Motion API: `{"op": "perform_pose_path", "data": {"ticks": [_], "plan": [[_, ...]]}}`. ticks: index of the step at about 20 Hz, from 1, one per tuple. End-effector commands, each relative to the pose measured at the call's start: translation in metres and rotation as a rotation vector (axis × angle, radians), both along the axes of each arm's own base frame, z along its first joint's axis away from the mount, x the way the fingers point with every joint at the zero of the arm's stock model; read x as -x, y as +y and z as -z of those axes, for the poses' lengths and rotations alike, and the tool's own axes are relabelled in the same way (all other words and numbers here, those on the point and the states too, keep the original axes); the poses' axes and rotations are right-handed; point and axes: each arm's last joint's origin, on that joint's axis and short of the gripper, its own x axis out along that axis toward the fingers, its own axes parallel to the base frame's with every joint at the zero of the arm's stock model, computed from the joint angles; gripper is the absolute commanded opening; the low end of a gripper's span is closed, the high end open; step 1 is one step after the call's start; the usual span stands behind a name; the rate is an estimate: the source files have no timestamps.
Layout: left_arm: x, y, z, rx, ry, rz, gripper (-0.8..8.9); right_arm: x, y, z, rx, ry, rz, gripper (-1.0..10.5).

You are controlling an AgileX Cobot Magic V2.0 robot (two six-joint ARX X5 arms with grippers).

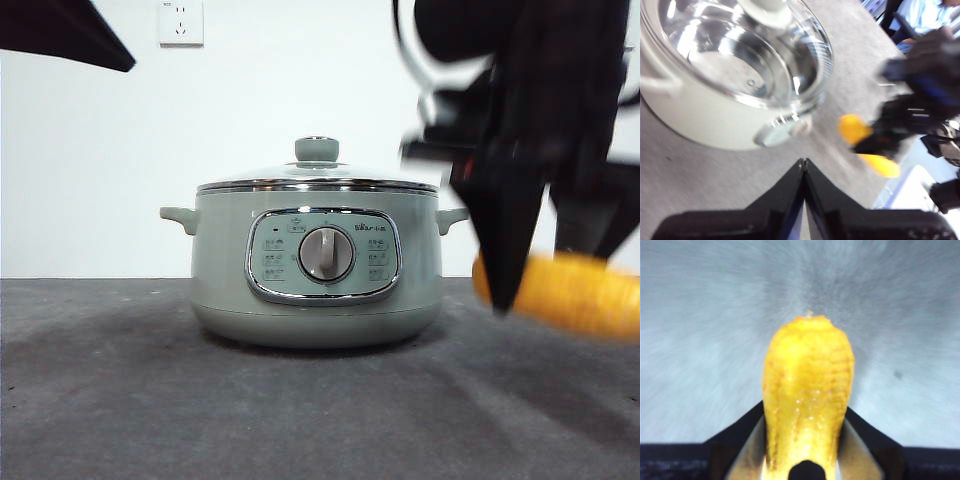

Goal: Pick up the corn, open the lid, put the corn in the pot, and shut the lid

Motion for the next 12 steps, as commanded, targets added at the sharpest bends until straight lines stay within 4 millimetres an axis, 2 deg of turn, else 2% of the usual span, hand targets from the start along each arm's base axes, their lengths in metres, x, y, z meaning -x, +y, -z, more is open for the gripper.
{"op": "perform_pose_path", "data": {"ticks": [1,6,7,8,10,11,12], "plan": [[-0.017,-0.008,-0.013,-0.060,-0.015,0.041,-0.05,0.011,-0.009,-0.029,-0.001,-0.062,-0.039,-0.1],[-0.052,-0.034,-0.045,-0.260,-0.022,0.032,0.03,0.036,-0.031,-0.094,-0.052,-0.235,-0.042,-0.1],[-0.059,-0.040,-0.050,-0.307,-0.020,0.028,0.46,0.041,-0.035,-0.105,-0.070,-0.261,-0.043,-0.1],[-0.065,-0.044,-0.053,-0.341,-0.016,0.030,1.48,0.045,-0.038,-0.114,-0.083,-0.280,-0.043,-0.1],[-0.075,-0.056,-0.058,-0.408,-0.023,0.058,4.65,0.053,-0.045,-0.128,-0.090,-0.324,-0.063,-0.1],[-0.081,-0.063,-0.060,-0.443,-0.032,0.059,5.55,0.057,-0.049,-0.133,-0.086,-0.341,-0.068,-0.1],[-0.086,-0.069,-0.061,-0.478,-0.041,0.057,5.72,0.061,-0.052,-0.137,-0.077,-0.354,-0.074,-0.1]]}}
